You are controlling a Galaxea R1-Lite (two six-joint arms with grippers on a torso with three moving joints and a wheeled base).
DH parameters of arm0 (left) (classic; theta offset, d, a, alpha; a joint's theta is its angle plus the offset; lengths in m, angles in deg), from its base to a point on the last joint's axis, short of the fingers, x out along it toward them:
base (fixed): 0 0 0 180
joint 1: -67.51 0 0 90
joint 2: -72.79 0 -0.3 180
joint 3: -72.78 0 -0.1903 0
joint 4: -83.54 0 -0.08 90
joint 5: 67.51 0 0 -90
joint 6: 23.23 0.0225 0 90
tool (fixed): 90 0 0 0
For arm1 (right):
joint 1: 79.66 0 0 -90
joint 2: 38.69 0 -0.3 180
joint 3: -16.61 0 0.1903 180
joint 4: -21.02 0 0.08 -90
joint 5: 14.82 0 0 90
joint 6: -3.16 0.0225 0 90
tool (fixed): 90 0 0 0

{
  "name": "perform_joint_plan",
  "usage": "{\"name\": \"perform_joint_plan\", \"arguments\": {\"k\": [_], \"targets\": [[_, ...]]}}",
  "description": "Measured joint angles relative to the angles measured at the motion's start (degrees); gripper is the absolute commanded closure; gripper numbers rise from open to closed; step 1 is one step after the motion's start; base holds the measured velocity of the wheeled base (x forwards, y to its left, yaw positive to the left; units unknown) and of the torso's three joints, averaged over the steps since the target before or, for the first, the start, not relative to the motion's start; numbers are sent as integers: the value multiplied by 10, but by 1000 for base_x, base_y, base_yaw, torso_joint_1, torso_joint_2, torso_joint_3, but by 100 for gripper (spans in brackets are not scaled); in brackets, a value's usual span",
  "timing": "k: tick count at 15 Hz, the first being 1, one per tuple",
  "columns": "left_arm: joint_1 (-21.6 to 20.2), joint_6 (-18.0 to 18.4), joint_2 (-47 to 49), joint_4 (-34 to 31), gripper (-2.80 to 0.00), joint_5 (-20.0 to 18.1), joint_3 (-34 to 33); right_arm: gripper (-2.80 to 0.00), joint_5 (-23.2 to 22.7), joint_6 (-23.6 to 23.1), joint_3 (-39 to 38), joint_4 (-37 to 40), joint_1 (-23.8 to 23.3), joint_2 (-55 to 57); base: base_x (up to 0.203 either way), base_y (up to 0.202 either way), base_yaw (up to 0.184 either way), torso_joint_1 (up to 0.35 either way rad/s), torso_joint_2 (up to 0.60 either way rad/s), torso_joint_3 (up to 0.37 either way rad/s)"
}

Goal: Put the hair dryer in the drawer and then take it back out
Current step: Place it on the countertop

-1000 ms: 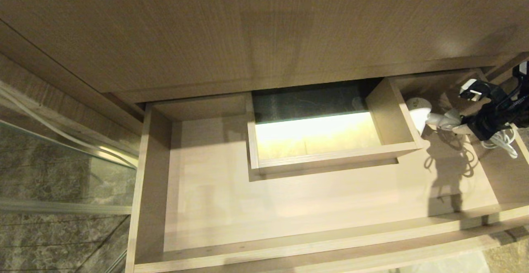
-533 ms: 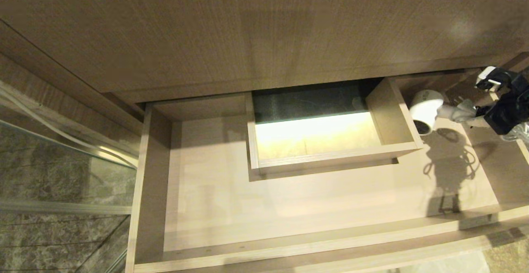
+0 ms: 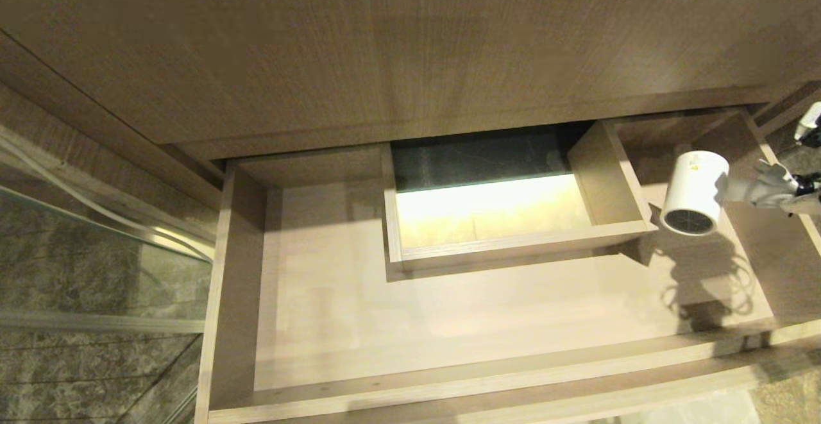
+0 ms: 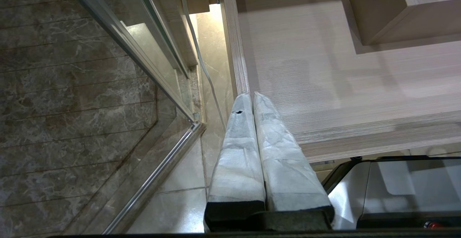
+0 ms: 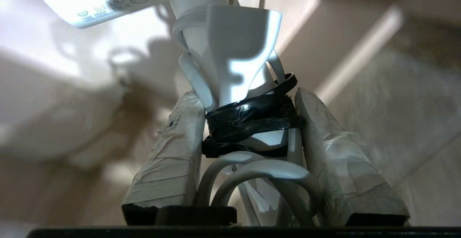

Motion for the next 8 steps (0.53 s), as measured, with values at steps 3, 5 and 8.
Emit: {"name": "perform_joint_plan", "arguments": {"k": [3,5,8], "targets": [[0,0,0,0,0,0,0,0,21,-18,-38,62,-18,-70,0,0,0,0,0,0],[0,0,0,0,0,0,0,0,32,-17,-57,82,-24,-116,0,0,0,0,0,0],[0,0,0,0,0,0,0,0,31,-12,-82,85,-26,-191,0,0,0,0,0,0]]}}
